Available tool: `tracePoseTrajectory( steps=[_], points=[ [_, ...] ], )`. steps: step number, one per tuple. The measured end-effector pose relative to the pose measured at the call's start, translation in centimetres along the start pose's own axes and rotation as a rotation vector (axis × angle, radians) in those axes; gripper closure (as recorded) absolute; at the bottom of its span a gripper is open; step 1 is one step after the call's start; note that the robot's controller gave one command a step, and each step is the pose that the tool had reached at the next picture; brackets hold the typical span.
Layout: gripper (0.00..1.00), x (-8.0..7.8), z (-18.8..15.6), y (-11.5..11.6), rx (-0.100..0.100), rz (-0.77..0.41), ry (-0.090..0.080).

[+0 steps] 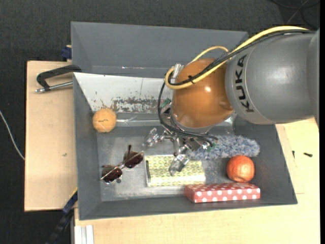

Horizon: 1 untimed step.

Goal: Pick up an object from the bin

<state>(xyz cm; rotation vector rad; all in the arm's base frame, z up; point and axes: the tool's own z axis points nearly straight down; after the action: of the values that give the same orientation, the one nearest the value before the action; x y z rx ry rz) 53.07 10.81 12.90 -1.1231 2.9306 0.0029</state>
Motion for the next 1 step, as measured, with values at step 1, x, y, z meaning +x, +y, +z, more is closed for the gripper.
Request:
tracePoseTrajectory(
  steps=[1],
  points=[
    [1.00, 1.56, 5.11, 0.23, 0.001, 0.109, 0.003]
  ],
)
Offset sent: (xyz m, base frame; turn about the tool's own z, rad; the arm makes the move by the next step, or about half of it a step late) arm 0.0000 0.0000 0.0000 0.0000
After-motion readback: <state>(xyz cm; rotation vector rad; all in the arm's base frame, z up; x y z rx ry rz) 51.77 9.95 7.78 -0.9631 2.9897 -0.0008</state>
